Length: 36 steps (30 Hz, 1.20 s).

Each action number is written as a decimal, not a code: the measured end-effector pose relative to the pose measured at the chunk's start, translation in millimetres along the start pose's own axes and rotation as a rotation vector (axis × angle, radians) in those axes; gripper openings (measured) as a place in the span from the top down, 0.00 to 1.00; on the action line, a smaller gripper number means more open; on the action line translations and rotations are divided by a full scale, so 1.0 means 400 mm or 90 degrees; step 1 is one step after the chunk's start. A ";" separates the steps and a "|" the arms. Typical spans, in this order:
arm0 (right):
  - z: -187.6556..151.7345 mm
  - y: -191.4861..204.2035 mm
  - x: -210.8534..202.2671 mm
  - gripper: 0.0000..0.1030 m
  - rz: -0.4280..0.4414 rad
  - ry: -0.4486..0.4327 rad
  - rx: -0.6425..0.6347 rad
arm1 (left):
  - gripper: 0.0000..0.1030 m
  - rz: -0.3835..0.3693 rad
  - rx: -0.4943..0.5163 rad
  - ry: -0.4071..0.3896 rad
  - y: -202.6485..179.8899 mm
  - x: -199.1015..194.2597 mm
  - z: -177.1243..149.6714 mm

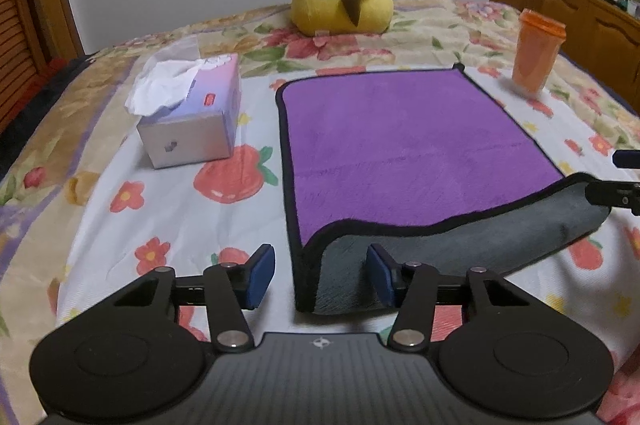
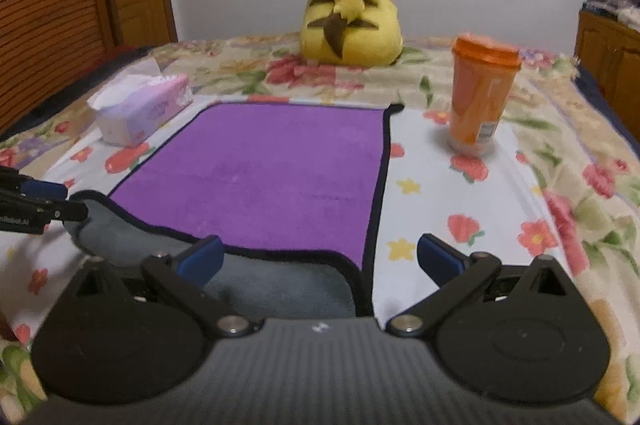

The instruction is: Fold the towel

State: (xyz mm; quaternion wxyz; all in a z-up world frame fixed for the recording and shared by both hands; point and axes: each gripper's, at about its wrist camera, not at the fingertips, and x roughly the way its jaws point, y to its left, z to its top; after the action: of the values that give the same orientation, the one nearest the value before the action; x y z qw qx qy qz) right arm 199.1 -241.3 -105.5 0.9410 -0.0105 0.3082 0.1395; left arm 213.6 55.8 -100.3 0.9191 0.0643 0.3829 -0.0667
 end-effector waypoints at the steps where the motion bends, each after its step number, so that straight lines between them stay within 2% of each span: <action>1: -0.001 -0.003 0.011 0.00 0.011 0.018 0.004 | 0.49 0.000 -0.001 0.007 0.003 0.006 -0.001; 6: -0.011 -0.013 0.036 0.00 0.029 0.063 0.021 | 0.54 -0.013 -0.006 0.027 0.007 0.023 -0.004; 12: -0.011 -0.029 0.046 0.02 0.049 0.090 0.040 | 0.59 -0.026 -0.016 0.042 0.008 0.029 -0.010; 14: -0.011 -0.035 0.047 0.17 0.056 0.098 0.048 | 0.62 -0.027 -0.014 0.043 0.005 0.030 -0.012; 16: -0.012 -0.040 0.049 0.18 0.059 0.102 0.054 | 0.63 -0.029 -0.013 0.044 0.002 0.031 -0.013; 24: -0.008 -0.046 0.049 0.42 0.068 0.104 0.051 | 0.70 -0.031 -0.004 0.045 -0.004 0.033 -0.015; 29: -0.005 -0.050 0.051 0.75 0.057 0.110 0.040 | 0.74 -0.031 -0.006 0.043 -0.005 0.031 -0.015; 34: -0.005 -0.064 0.053 0.81 0.054 0.118 0.039 | 0.78 -0.029 0.003 0.037 -0.009 0.031 -0.018; 36: -0.005 -0.063 0.052 0.90 0.053 0.116 0.035 | 0.87 -0.036 0.003 0.038 -0.009 0.032 -0.017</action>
State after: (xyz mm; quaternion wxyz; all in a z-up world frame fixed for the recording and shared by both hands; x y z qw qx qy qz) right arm 220.7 -260.4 -121.0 0.9022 0.0154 0.3966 0.1688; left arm 217.0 52.5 -114.5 0.9049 0.0573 0.4116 -0.0919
